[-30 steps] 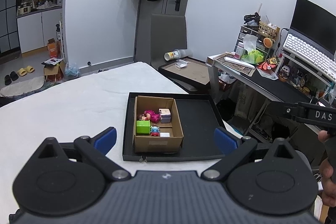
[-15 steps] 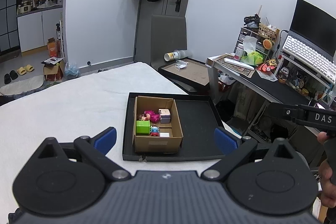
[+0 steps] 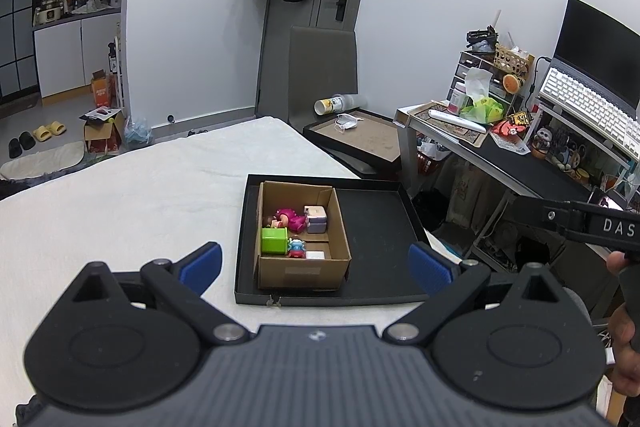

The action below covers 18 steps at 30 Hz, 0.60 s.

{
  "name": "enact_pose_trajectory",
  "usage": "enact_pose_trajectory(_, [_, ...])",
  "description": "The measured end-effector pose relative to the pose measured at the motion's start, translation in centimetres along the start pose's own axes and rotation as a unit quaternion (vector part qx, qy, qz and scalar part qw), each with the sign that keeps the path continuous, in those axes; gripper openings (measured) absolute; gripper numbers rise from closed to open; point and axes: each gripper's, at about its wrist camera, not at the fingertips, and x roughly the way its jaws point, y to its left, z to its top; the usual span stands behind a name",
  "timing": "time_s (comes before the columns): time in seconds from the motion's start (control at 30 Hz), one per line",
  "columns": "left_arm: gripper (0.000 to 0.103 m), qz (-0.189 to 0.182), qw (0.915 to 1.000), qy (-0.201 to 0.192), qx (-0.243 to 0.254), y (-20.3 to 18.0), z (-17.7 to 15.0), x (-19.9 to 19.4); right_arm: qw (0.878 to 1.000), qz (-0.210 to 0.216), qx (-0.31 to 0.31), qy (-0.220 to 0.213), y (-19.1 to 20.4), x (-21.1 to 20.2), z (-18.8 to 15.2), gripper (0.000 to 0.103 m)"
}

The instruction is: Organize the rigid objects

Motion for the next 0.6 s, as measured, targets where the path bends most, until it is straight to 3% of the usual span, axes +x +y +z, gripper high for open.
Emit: enact_pose_trajectory(0.6, [0.099,-0.003,0.9999,0.012,-0.001,-0.18,-0.55,0.83,1.0,-0.003,0.004,0.006,-0.01,0.43,-0.46,0.103])
